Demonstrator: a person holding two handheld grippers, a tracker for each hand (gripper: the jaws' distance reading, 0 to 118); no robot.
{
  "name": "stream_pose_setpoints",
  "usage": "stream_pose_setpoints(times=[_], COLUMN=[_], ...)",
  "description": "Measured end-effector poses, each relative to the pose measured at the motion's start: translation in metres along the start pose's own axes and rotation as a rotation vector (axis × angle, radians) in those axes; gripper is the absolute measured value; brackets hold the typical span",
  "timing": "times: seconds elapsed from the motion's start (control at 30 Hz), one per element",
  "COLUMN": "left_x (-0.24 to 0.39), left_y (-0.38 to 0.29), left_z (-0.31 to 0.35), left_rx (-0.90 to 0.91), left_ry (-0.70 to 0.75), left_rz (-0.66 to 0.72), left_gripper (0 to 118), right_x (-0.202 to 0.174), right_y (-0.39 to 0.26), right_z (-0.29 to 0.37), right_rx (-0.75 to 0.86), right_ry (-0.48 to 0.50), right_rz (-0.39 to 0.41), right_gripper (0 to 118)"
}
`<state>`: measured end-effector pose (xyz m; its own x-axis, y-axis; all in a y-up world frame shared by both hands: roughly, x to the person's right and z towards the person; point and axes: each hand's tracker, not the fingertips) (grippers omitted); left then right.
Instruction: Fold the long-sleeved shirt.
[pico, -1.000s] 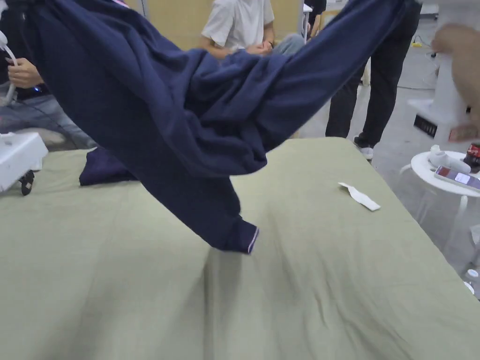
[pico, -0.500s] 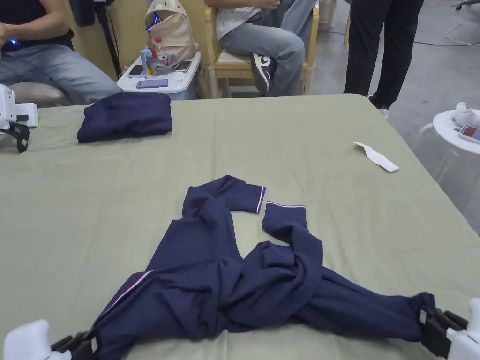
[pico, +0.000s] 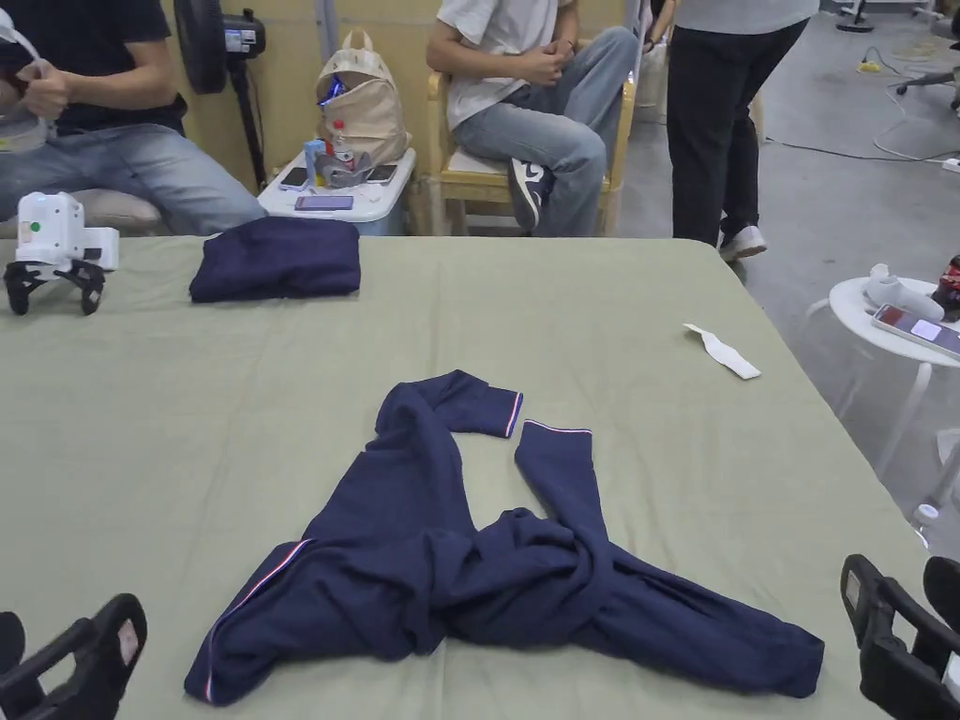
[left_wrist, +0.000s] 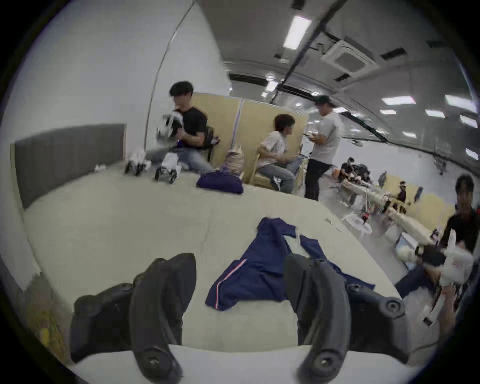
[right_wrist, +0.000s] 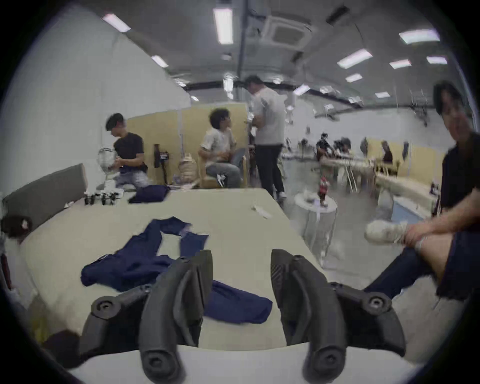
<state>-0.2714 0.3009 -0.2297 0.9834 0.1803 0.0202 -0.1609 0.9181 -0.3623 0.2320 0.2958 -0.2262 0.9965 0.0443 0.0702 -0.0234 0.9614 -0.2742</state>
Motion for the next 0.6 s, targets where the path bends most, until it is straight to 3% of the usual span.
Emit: stream_pose_setpoints(times=[0.07, 0.13, 0.17, 0.27, 0.37, 0.6], left_x=[0.008, 0.04, 0.042, 0.032, 0.038, 0.034], left_y=[-0.011, -0.019, -0.03, -0.059, -0.064, -0.014], left_z=[0.015, 0.027, 0.028, 0.02, 0.013, -0.074], left_rx=[-0.036, -0.118, -0.143, -0.23, -0.252, -0.235], left_ry=[0.005, -0.006, 0.02, -0.027, -0.034, -0.05], left_rz=[-0.039, -0.025, -0.013, 0.062, 0.048, 0.046], left_gripper=[56, 0, 0, 0, 0, 2], right_x=[-0.02, -0.038, -0.048, -0.065, -0.078, -0.054], right_y=[-0.005, -0.019, -0.029, -0.047, -0.053, -0.052], right_z=[0.019, 0.029, 0.032, 0.027, 0.027, 0.003], right_rx=[-0.029, -0.066, -0.067, -0.183, -0.208, -0.222], right_ry=[0.045, 0.142, 0.148, 0.231, 0.223, 0.195], right_rz=[0.009, -0.034, -0.077, -0.085, -0.023, -0.066], right_gripper=[48, 1, 1, 0, 0, 0])
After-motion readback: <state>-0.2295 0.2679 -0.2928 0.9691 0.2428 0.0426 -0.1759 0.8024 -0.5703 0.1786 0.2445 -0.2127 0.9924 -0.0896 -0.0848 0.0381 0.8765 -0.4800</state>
